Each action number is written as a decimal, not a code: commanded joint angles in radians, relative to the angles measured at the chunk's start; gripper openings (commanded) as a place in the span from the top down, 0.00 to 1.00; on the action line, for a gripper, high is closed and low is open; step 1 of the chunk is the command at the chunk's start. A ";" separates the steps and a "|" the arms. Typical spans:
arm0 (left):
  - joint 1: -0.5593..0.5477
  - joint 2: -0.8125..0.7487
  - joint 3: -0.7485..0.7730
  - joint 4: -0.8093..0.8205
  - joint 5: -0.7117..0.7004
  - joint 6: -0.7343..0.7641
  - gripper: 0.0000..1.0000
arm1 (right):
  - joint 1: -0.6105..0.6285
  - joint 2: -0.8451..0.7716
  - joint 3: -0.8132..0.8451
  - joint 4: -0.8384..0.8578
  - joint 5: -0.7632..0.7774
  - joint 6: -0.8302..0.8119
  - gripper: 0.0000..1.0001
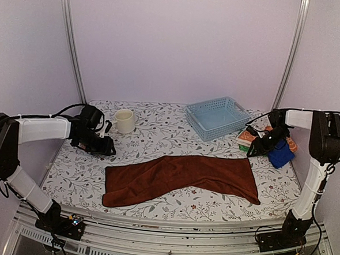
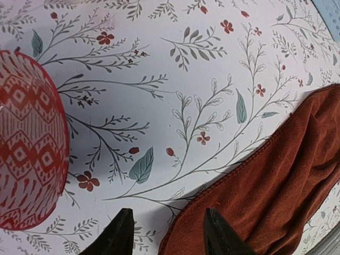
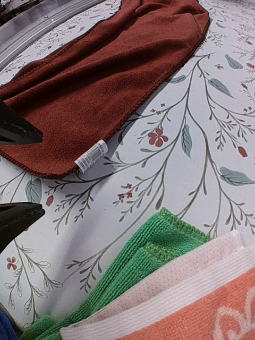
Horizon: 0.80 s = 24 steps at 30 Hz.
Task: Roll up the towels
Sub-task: Pick up the towel from the center of the board.
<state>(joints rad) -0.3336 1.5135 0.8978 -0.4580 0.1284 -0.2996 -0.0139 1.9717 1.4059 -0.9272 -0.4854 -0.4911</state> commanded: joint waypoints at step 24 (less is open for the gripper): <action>-0.005 -0.018 -0.041 0.001 0.060 0.010 0.55 | -0.039 -0.027 0.010 0.042 0.001 0.034 0.97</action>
<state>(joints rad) -0.3336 1.5108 0.8825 -0.4610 0.1432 -0.3027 -0.0544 1.9400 1.4113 -0.8928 -0.4526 -0.4709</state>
